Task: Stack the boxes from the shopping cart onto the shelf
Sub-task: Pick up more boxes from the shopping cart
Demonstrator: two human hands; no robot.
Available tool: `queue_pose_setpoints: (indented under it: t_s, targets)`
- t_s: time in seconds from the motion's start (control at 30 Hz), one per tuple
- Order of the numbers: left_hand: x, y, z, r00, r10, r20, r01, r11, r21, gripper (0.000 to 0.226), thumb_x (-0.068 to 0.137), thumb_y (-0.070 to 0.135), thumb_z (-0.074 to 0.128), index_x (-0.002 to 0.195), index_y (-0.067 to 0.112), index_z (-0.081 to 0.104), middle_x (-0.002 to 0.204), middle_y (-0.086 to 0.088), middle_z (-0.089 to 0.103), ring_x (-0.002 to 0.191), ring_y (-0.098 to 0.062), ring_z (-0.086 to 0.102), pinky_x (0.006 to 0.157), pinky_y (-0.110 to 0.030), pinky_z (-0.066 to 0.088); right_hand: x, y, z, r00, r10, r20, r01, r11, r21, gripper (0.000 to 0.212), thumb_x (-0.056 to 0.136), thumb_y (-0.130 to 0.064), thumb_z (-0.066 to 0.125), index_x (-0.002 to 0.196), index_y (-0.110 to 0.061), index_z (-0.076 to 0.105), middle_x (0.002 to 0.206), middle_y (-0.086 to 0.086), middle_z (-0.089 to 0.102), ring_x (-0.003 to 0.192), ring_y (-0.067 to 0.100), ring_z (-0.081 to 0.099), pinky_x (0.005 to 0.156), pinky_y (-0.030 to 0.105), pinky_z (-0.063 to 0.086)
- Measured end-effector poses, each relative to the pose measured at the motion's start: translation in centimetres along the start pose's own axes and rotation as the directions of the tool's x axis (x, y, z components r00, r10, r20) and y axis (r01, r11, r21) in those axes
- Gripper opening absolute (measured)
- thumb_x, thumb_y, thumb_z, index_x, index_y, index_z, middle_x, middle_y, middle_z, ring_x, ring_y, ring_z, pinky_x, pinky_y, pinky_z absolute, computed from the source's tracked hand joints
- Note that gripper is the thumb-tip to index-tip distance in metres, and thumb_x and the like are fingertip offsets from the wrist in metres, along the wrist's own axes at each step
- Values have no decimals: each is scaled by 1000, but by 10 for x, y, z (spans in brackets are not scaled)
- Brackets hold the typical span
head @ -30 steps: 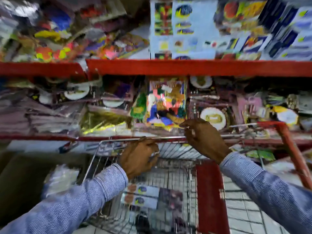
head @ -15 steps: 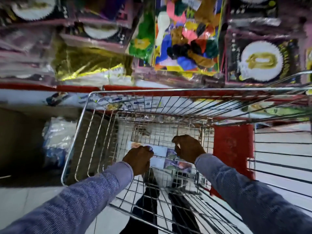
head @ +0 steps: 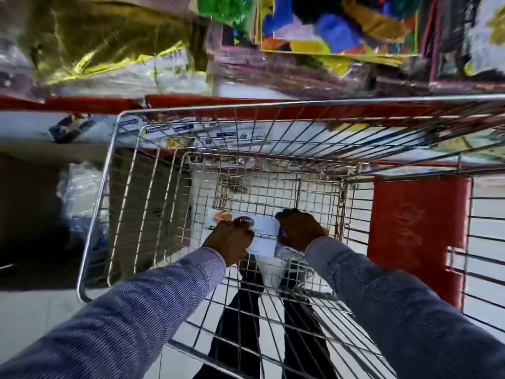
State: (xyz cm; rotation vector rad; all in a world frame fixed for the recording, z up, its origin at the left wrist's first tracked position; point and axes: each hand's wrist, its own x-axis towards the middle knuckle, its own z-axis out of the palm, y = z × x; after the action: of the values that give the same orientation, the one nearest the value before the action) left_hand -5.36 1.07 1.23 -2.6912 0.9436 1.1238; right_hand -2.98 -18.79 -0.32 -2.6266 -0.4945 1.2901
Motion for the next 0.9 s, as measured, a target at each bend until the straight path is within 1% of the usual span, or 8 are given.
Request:
queue_pose_setpoints:
  t_s: [0.2,0.43,0.53,0.63,0.7,0.77,0.83,0.9]
  targets:
    - [3,12,3,999,-38,38,34,995,95,30,89,19,60,117,8,57,119,-12,64,109,-34,60,84,-42,49,1,10,-13,992,-40,-122,44,999,27,40,79,-24,67,114,-10,55,112,14,67,105,35,63,85,41,52]
    - [5,16,-15,998,-27,48,26,999,37,27,85,11,66,112,7,62,115,-12,68,105,-35,64,81,-42,52,-28,17,-60,973,-122,-198,117,992,-37,49,71,-39,71,109,-13,54,104,10,66,94,31,63,77,33,50]
    - [-11,15,-40,999,-13,-51,10,998,-57,34,85,19,70,115,6,62,116,-15,67,108,-38,62,85,-43,50,-54,11,-95,953,-159,-258,146,987,-68,48,72,-40,69,108,-13,55,100,13,65,90,31,63,70,30,43]
    - [-38,15,-77,981,6,-192,-40,984,-173,46,82,19,75,121,-1,61,120,-25,65,109,-43,61,91,-49,51,-83,3,-135,922,-199,-333,159,977,-143,51,68,-47,61,108,-16,57,101,12,65,93,32,63,78,35,53]
    - [-56,15,-109,965,26,-259,-66,987,-147,45,80,20,75,117,-2,63,115,-25,67,104,-43,64,87,-47,53,-104,-2,-166,898,-236,-371,183,968,-173,50,64,-53,54,103,-21,59,98,9,66,90,31,63,79,39,55]
    - [-80,18,-152,937,67,-342,-88,995,-48,42,73,30,81,105,7,69,100,-15,72,91,-35,68,73,-38,53,-132,-6,-204,869,-271,-415,181,953,-244,47,68,-55,53,99,-21,60,97,9,68,90,31,65,80,38,54]
    - [-100,17,-188,925,85,-369,-81,996,26,39,58,40,87,85,16,71,81,-6,73,74,-31,69,57,-31,49,-161,-11,-242,836,-307,-455,196,941,-277,46,72,-56,59,100,-20,61,100,12,69,94,30,66,81,38,54]
    - [-123,17,-228,892,85,-443,-58,996,74,41,51,48,85,77,21,70,73,0,72,68,-27,69,50,-27,46,-201,-21,-283,812,-298,-503,186,947,-261,47,70,-50,70,105,-19,62,106,14,68,102,29,64,85,39,52]
